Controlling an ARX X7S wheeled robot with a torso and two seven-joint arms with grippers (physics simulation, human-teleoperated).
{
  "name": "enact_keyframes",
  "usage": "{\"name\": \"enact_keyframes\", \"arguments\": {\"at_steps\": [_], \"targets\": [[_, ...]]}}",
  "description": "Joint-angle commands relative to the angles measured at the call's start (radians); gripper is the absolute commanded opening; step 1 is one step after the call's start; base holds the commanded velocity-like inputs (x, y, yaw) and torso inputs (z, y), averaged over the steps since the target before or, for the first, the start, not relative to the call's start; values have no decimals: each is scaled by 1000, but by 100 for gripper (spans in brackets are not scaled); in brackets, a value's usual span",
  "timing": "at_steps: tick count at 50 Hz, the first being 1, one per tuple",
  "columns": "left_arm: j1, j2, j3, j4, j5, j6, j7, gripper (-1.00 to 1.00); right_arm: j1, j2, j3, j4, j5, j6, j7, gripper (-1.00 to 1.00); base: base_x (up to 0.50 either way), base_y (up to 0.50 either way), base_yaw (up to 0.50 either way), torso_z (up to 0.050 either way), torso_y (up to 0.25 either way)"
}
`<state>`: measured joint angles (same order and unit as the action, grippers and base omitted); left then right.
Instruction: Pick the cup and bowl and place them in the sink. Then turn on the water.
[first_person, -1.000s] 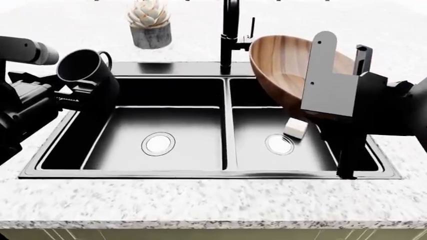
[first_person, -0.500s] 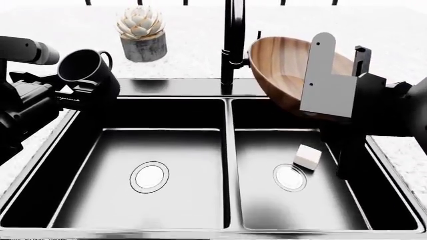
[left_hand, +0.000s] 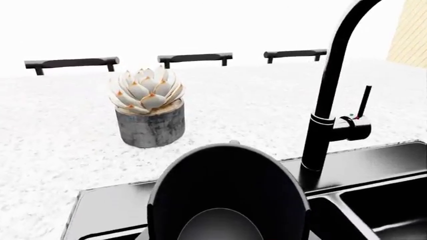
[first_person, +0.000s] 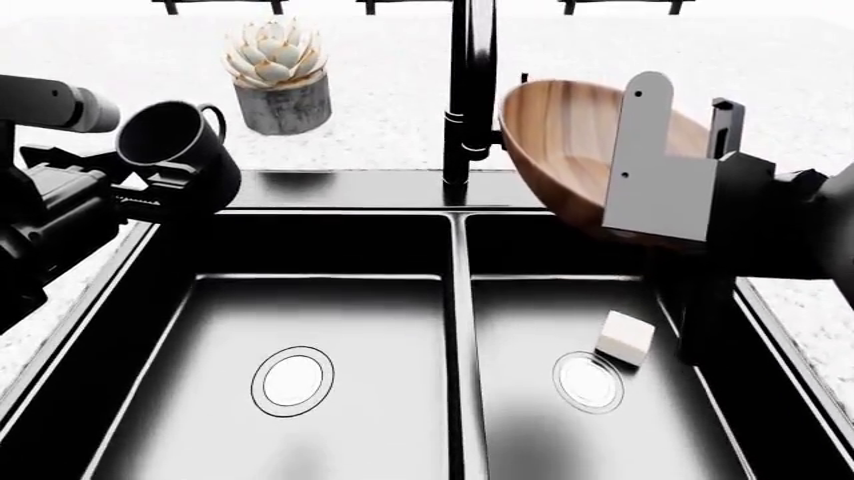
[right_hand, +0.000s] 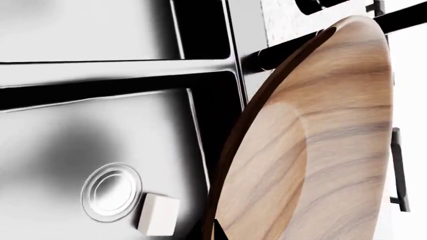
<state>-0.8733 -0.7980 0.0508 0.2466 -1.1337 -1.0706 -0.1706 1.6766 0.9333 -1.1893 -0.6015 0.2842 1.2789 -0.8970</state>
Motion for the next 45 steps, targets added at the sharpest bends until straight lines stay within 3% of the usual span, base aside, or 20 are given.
{"name": "enact_keyframes", "arguments": {"at_steps": [1,28,45], "targets": [[-3,0,-2,-3,-12,7,-10,-100,7,26,-17,-34,-3,11,-18,-100,0,0,0,0,0],[4,-3,2,5,-21,8,-17,-100,-160,134,-65,-262,70,80,35,-100,0,0,0,0,0],[6,-3,7,3,-20,13,-16,-100,-239,140,-96,-290,92,78,72,-100,0,0,0,0,1]]}}
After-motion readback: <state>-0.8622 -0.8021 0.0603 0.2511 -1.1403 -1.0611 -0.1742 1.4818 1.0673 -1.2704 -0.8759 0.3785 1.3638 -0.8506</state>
